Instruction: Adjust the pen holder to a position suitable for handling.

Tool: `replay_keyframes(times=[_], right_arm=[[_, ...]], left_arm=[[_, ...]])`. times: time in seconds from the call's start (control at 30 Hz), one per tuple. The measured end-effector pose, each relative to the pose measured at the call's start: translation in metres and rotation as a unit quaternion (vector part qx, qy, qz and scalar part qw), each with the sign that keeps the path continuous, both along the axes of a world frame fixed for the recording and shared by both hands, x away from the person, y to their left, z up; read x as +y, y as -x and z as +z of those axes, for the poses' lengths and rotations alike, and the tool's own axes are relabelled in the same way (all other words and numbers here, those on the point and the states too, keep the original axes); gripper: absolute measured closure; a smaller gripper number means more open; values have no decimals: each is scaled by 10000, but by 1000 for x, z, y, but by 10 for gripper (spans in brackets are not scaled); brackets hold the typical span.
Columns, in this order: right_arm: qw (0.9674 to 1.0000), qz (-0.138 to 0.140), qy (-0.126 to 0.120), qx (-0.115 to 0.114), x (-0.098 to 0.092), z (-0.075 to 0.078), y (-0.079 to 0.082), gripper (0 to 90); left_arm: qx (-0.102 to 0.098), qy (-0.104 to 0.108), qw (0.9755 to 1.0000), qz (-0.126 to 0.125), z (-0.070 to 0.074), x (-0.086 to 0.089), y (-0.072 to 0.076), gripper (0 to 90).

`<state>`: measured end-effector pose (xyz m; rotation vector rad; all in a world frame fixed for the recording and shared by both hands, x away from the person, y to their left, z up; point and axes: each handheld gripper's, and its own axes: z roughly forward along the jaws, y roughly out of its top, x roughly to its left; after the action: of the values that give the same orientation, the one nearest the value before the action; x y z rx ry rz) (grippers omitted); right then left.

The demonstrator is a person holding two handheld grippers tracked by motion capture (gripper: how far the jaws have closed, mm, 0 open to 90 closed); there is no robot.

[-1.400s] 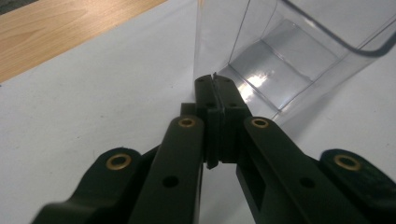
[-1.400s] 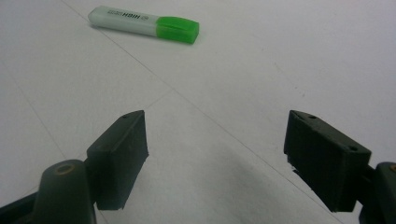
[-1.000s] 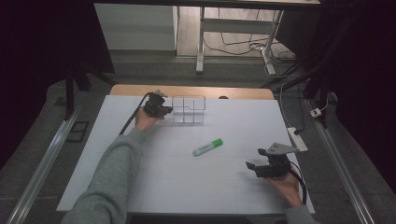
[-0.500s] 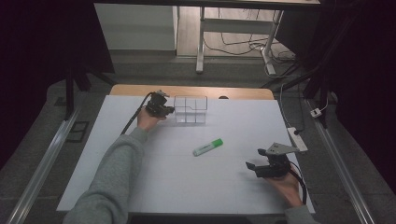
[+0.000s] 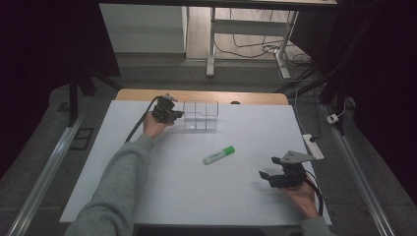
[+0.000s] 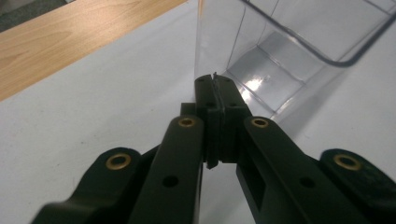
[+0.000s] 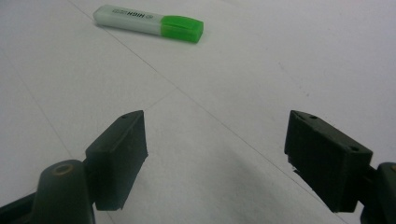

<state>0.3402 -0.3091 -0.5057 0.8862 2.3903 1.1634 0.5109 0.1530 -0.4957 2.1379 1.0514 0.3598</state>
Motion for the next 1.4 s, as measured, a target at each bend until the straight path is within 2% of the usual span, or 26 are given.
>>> replay_keyframes(times=[0.13,0.2,0.5,0.67,0.87,0.97,1.17,1.4], right_arm=[[10000,-9,-13,-6,0,0,0,201],[10000,-15,-10,-9,0,1,1,201],[10000,-13,-43,-18,0,1,0,203],[10000,-29,-51,-21,-1,1,0,201],[9999,-56,-78,-49,-3,3,2,203],[9999,-79,-105,-44,-3,2,1,203],[10000,-59,-71,-23,-2,2,1,204],[9999,-58,-77,-44,-1,1,0,204]], left_arm=[[-67,-37,10000,-27,5,5,8,889],[-39,25,10000,-19,7,9,13,880],[-51,141,9996,-255,14,27,47,678],[39,225,9990,-388,15,31,62,570],[65,323,9981,-515,17,29,75,476],[99,616,9963,-589,20,28,83,446],[86,534,9956,-768,25,21,95,402],[141,479,9941,-966,30,6,101,386]])
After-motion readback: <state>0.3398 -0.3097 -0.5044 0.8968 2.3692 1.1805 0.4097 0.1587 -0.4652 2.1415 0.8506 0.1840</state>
